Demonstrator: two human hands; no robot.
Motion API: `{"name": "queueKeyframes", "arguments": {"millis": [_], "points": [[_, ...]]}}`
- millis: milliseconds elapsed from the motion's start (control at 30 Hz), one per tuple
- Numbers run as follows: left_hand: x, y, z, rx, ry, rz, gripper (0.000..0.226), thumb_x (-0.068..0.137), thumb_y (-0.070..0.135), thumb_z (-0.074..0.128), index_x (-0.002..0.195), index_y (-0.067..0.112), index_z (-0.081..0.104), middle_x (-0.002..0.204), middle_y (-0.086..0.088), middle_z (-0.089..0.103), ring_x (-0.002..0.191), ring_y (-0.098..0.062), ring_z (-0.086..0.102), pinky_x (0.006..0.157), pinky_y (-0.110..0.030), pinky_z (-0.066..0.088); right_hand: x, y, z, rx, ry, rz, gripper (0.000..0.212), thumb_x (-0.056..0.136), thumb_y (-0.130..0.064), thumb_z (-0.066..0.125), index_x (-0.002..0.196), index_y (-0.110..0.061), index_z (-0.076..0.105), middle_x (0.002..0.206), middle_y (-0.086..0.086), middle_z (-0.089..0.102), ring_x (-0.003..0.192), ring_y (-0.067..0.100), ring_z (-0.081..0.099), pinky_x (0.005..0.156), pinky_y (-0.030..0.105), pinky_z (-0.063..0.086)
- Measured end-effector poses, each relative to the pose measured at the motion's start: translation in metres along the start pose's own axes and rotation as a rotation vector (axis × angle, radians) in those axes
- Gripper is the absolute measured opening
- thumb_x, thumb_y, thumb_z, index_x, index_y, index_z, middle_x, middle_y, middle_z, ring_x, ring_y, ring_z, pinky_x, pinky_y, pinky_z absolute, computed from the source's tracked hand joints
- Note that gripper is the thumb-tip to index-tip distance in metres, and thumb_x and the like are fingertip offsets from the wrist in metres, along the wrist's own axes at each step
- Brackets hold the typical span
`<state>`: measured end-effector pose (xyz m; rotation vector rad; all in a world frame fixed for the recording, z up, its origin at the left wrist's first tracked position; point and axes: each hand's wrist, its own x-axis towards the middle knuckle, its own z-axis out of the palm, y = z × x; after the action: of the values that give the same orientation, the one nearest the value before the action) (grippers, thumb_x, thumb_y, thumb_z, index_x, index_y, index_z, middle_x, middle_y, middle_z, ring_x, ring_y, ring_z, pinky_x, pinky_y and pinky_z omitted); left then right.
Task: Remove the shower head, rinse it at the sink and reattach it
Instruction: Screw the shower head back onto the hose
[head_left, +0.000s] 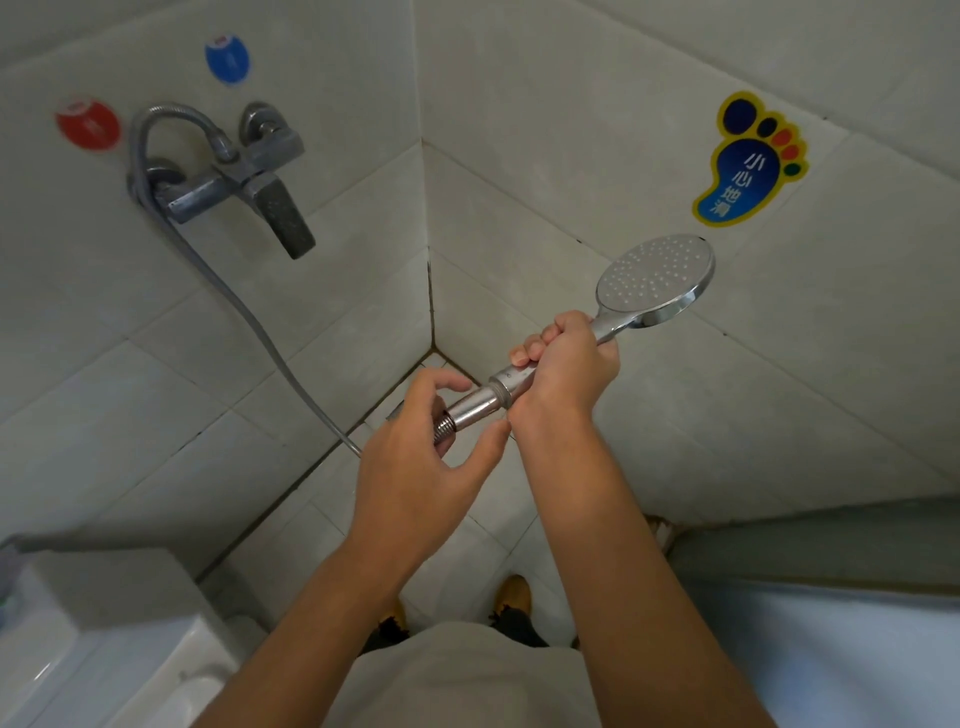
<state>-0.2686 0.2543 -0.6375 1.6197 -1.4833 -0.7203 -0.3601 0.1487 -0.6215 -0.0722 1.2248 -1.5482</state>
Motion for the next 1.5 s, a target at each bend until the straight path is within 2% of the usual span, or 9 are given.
{"name": "queueKeyframes", "arguments": {"millis": [167, 400, 533, 700, 900, 1067, 1267, 1400, 1500], "points": [[-0.001, 0.001, 0.001, -0.022, -0.001, -0.049, 0.031, 0.095, 0.054, 0.037, 0.091, 0.029, 0.056, 0.057, 0.009, 0.049, 0.048, -0.008, 0.046, 0.043, -0.019, 0.033, 0.0, 0.001, 0.001, 0.01, 0.005, -0.001, 0.02, 0.088, 0.008, 0.039, 0.094, -0.011, 0.043, 0.058, 0.001, 0.034, 0.039, 0.012, 0.031, 0.039, 0.021, 0.033], [0.0, 0.002, -0.003, 0.036, 0.025, 0.022, 0.015, 0.089, 0.041, 0.06, 0.101, 0.034, 0.053, 0.078, 0.011, 0.064, 0.064, -0.015, 0.061, 0.054, -0.041, 0.054, 0.001, 0.001, -0.001, 0.009, 0.008, 0.002, 0.019, 0.089, 0.007, 0.039, 0.093, -0.011, 0.043, 0.056, 0.001, 0.035, 0.039, 0.012, 0.032, 0.039, 0.022, 0.034], [0.002, 0.006, -0.002, 0.057, 0.012, 0.022, 0.022, 0.088, 0.046, 0.059, 0.107, 0.038, 0.05, 0.072, 0.009, 0.059, 0.06, -0.014, 0.055, 0.05, -0.034, 0.05, 0.002, -0.001, 0.0, 0.021, 0.012, 0.023, 0.019, 0.089, 0.007, 0.039, 0.09, -0.012, 0.042, 0.056, 0.001, 0.035, 0.04, 0.012, 0.031, 0.039, 0.023, 0.034], [0.004, 0.002, 0.0, 0.037, 0.005, -0.021, 0.033, 0.092, 0.058, 0.041, 0.094, 0.03, 0.059, 0.06, 0.014, 0.05, 0.055, -0.006, 0.051, 0.047, -0.019, 0.035, 0.003, -0.001, 0.003, 0.03, 0.014, 0.025, 0.02, 0.088, 0.008, 0.039, 0.092, -0.011, 0.042, 0.056, 0.0, 0.034, 0.04, 0.012, 0.03, 0.039, 0.022, 0.033], [0.007, -0.001, 0.001, -0.006, 0.022, 0.008, 0.025, 0.089, 0.049, 0.055, 0.106, 0.03, 0.057, 0.089, 0.014, 0.066, 0.077, -0.01, 0.066, 0.062, -0.041, 0.058, 0.006, -0.002, 0.003, 0.034, 0.034, 0.056, 0.019, 0.089, 0.007, 0.039, 0.092, -0.011, 0.04, 0.055, 0.001, 0.033, 0.039, 0.012, 0.031, 0.039, 0.022, 0.033], [0.008, 0.002, 0.001, 0.009, 0.031, 0.005, 0.029, 0.087, 0.055, 0.048, 0.106, 0.034, 0.054, 0.07, 0.011, 0.056, 0.061, -0.01, 0.056, 0.051, -0.03, 0.05, 0.006, -0.001, 0.004, 0.04, 0.032, 0.081, 0.018, 0.088, 0.007, 0.039, 0.091, -0.011, 0.04, 0.054, 0.001, 0.033, 0.037, 0.012, 0.031, 0.038, 0.021, 0.033], [0.009, 0.001, 0.001, 0.075, 0.012, -0.015, 0.028, 0.09, 0.056, 0.044, 0.095, 0.031, 0.056, 0.066, 0.016, 0.053, 0.059, -0.006, 0.053, 0.049, -0.024, 0.041, 0.007, 0.001, 0.004, 0.032, 0.032, 0.076, 0.018, 0.087, 0.007, 0.039, 0.093, -0.01, 0.04, 0.055, 0.001, 0.034, 0.038, 0.012, 0.031, 0.038, 0.021, 0.033], [0.007, 0.0, 0.001, 0.064, 0.025, 0.049, 0.021, 0.089, 0.043, 0.057, 0.106, 0.031, 0.055, 0.087, 0.017, 0.064, 0.073, -0.006, 0.063, 0.058, -0.034, 0.056, 0.009, 0.002, 0.002, 0.039, 0.04, 0.098, 0.018, 0.088, 0.006, 0.039, 0.09, -0.011, 0.039, 0.055, 0.001, 0.033, 0.038, 0.012, 0.031, 0.038, 0.021, 0.033], [0.007, -0.001, 0.001, 0.06, 0.034, 0.078, 0.022, 0.089, 0.036, 0.062, 0.108, 0.035, 0.052, 0.085, 0.012, 0.064, 0.071, -0.011, 0.064, 0.058, -0.04, 0.056, 0.009, 0.002, 0.0, 0.051, 0.04, 0.12, 0.017, 0.089, 0.006, 0.04, 0.091, -0.011, 0.04, 0.055, 0.001, 0.034, 0.038, 0.012, 0.031, 0.038, 0.022, 0.034]]}}
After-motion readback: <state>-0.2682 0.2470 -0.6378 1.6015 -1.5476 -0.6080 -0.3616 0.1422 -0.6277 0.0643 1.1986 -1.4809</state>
